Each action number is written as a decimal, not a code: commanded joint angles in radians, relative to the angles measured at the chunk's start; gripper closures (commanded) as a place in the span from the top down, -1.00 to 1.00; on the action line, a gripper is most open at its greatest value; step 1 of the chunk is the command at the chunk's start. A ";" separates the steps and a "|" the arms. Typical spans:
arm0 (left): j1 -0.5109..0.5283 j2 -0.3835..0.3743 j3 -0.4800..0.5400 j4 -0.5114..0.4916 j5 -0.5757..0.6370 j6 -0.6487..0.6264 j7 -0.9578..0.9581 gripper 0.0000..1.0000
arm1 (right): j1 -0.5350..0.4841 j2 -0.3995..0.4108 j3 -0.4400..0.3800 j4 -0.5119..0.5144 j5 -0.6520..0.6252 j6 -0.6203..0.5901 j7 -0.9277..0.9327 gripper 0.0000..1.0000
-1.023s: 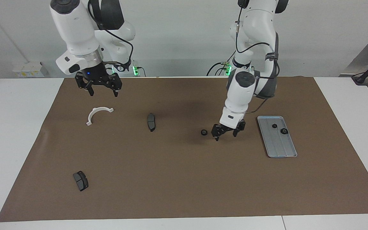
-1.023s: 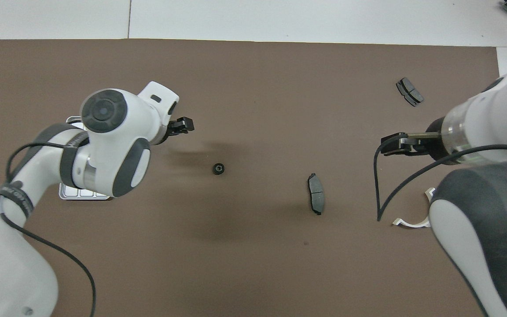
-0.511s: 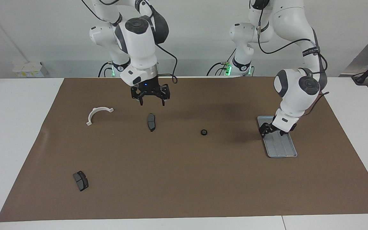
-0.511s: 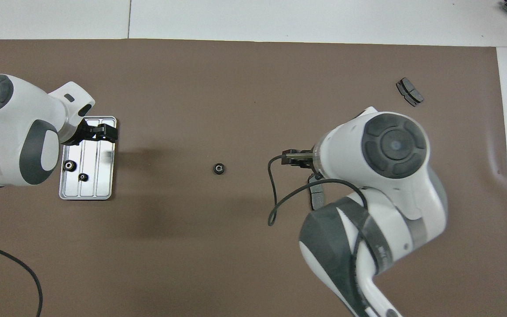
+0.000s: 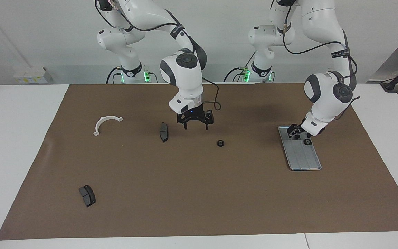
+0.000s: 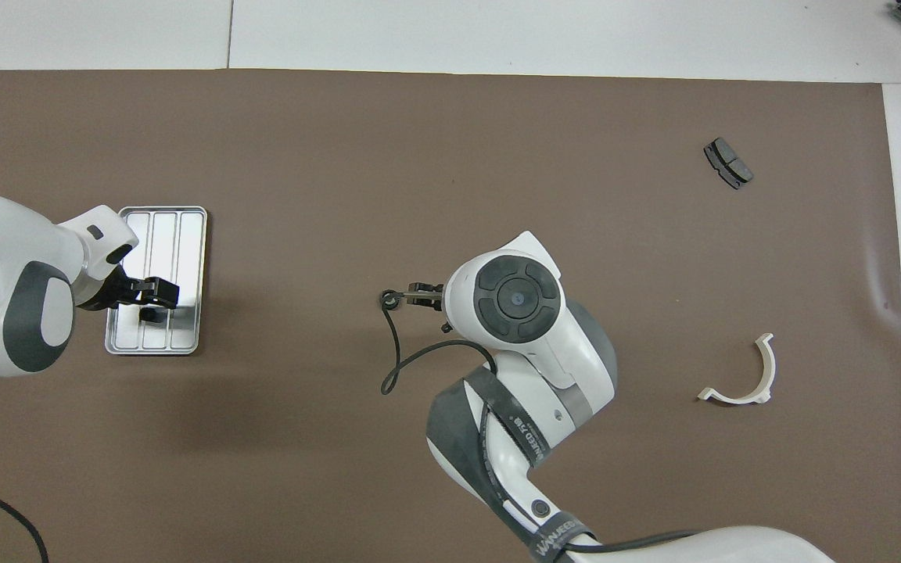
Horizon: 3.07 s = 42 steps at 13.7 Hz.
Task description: Place bearing gear from tray to pile
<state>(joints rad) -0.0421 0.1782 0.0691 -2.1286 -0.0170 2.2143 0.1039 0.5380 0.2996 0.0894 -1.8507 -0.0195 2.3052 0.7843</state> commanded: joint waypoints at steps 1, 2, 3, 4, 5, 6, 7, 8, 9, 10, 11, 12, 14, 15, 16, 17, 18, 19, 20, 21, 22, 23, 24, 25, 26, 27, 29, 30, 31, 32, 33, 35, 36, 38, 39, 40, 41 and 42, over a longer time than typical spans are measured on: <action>0.008 -0.054 -0.009 -0.095 0.014 0.067 0.000 0.60 | 0.049 0.117 -0.008 0.105 -0.011 0.029 0.084 1.00; 0.010 -0.055 -0.009 -0.109 0.014 0.099 -0.006 0.41 | 0.077 0.178 -0.008 0.154 -0.043 0.031 0.123 1.00; 0.008 -0.055 -0.009 -0.116 0.014 0.126 -0.006 0.38 | 0.083 0.218 -0.007 0.181 -0.084 0.043 0.165 1.00; 0.008 -0.054 -0.009 -0.117 0.014 0.139 -0.004 0.38 | 0.086 0.248 -0.007 0.202 -0.112 0.062 0.197 1.00; 0.010 -0.052 -0.009 -0.116 0.014 0.143 0.000 0.37 | 0.086 0.265 -0.005 0.215 -0.118 0.068 0.208 1.00; 0.010 -0.051 -0.009 -0.116 0.014 0.153 0.003 0.35 | 0.088 0.271 -0.005 0.219 -0.120 0.068 0.208 1.00; 0.010 -0.051 -0.009 -0.117 0.014 0.156 0.005 0.31 | 0.088 0.271 -0.007 0.220 -0.122 0.069 0.208 1.00; 0.010 -0.051 -0.009 -0.117 0.014 0.156 0.003 0.25 | 0.088 0.273 -0.007 0.219 -0.122 0.082 0.208 0.95; 0.010 -0.051 -0.009 -0.119 0.014 0.156 0.003 0.20 | 0.088 0.274 -0.005 0.219 -0.120 0.129 0.207 0.86; 0.010 -0.049 -0.009 -0.119 0.014 0.156 0.002 0.15 | 0.088 0.279 -0.005 0.217 -0.120 0.154 0.202 0.82; 0.010 -0.049 -0.009 -0.119 0.014 0.156 0.002 0.04 | 0.088 0.279 -0.005 0.217 -0.125 0.154 0.193 0.77; 0.010 -0.049 -0.009 -0.119 0.014 0.156 0.002 -0.02 | 0.088 0.279 -0.005 0.214 -0.135 0.155 0.184 0.72; 0.010 -0.048 -0.009 -0.119 0.014 0.159 0.002 -0.14 | 0.114 0.289 -0.005 0.202 -0.155 0.177 0.178 0.69; 0.010 -0.048 -0.009 -0.119 0.014 0.159 0.002 -0.19 | 0.114 0.289 -0.005 0.202 -0.161 0.178 0.176 0.68; 0.010 -0.048 -0.009 -0.119 0.014 0.159 0.000 -0.26 | 0.115 0.289 -0.005 0.200 -0.161 0.181 0.167 0.66; 0.010 -0.048 -0.009 -0.119 0.014 0.159 0.000 -0.34 | 0.122 0.289 -0.005 0.199 -0.161 0.181 0.152 0.64; 0.008 -0.046 -0.009 -0.117 0.014 0.160 -0.001 -0.45 | 0.125 0.289 -0.005 0.197 -0.165 0.181 0.148 0.61; 0.008 -0.046 -0.009 -0.117 0.014 0.160 0.000 -0.52 | 0.123 0.289 -0.005 0.194 -0.186 0.183 0.142 0.55; 0.008 -0.045 -0.009 -0.117 0.014 0.168 0.000 -0.56 | 0.122 0.289 -0.005 0.193 -0.206 0.183 0.132 0.46; 0.008 -0.045 -0.009 -0.116 0.014 0.177 0.000 -0.64 | 0.122 0.289 -0.005 0.193 -0.211 0.183 0.124 0.31; 0.008 -0.043 -0.009 -0.114 0.014 0.177 0.000 -0.70 | 0.122 0.289 -0.005 0.191 -0.214 0.186 0.112 0.29; 0.010 -0.042 -0.009 -0.111 0.014 0.179 0.000 -0.74 | 0.120 0.289 -0.005 0.185 -0.217 0.209 0.092 0.29; 0.008 -0.042 -0.009 -0.108 0.014 0.179 0.000 -0.80 | 0.117 0.289 -0.005 0.167 -0.217 0.239 0.086 0.29; 0.010 -0.039 -0.009 -0.106 0.014 0.179 0.000 -0.87 | 0.115 0.289 -0.005 0.157 -0.223 0.266 0.076 0.29; 0.010 -0.039 -0.009 -0.105 0.014 0.179 0.002 -0.88 | 0.114 0.289 -0.005 0.156 -0.229 0.269 0.073 0.25; 0.010 -0.037 -0.009 -0.097 0.014 0.179 0.000 -0.91 | 0.115 0.289 -0.005 0.156 -0.230 0.269 0.073 0.13; 0.007 -0.022 -0.009 -0.048 0.014 0.163 -0.004 -0.94 | 0.114 0.289 -0.005 0.154 -0.255 0.269 0.061 -0.39; 0.004 -0.010 -0.009 -0.018 0.014 0.156 -0.006 -0.96 | 0.112 0.289 -0.007 0.154 -0.269 0.266 0.062 -0.85; -0.001 -0.003 -0.009 0.008 0.009 0.142 -0.006 -0.97 | 0.112 0.288 -0.008 0.156 -0.270 0.261 0.064 -1.00; -0.002 0.006 -0.009 0.041 0.002 0.128 -0.007 -1.00 | 0.114 0.286 -0.011 0.159 -0.270 0.258 0.069 -1.00; -0.004 0.012 -0.011 0.070 -0.001 0.113 -0.013 -1.00 | 0.112 0.286 -0.013 0.163 -0.281 0.258 0.070 -1.00; -0.010 0.027 -0.018 0.111 -0.012 0.104 -0.096 -1.00 | 0.096 0.286 -0.023 0.165 -0.310 0.258 0.070 -1.00; -0.012 0.029 -0.022 0.114 -0.012 0.104 -0.119 -1.00 | 0.080 0.285 -0.026 0.160 -0.322 0.260 0.070 -1.00; -0.024 0.029 -0.022 0.107 -0.012 0.111 -0.121 -1.00 | 0.042 0.274 -0.026 0.156 -0.329 0.258 0.069 -1.00; -0.024 0.027 -0.022 0.107 -0.012 0.111 -0.121 -1.00 | 0.021 0.263 -0.026 0.154 -0.329 0.260 0.063 -1.00; -0.025 0.029 -0.022 0.107 -0.012 0.113 -0.122 -1.00 | -0.019 0.254 -0.025 0.148 -0.332 0.266 0.046 -1.00; -0.030 0.029 -0.022 0.105 -0.012 0.114 -0.131 -1.00 | -0.061 0.237 -0.023 0.139 -0.333 0.267 -0.004 -1.00; -0.062 0.029 -0.022 0.107 -0.014 0.116 -0.166 -1.00 | -0.103 0.218 -0.023 0.118 -0.333 0.269 -0.060 -1.00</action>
<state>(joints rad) -0.0584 0.1982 0.0366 -2.0411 -0.0226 2.3402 -0.0154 0.5122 0.5681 0.0505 -1.6828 -0.3265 2.5532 0.7995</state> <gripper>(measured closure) 0.771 0.656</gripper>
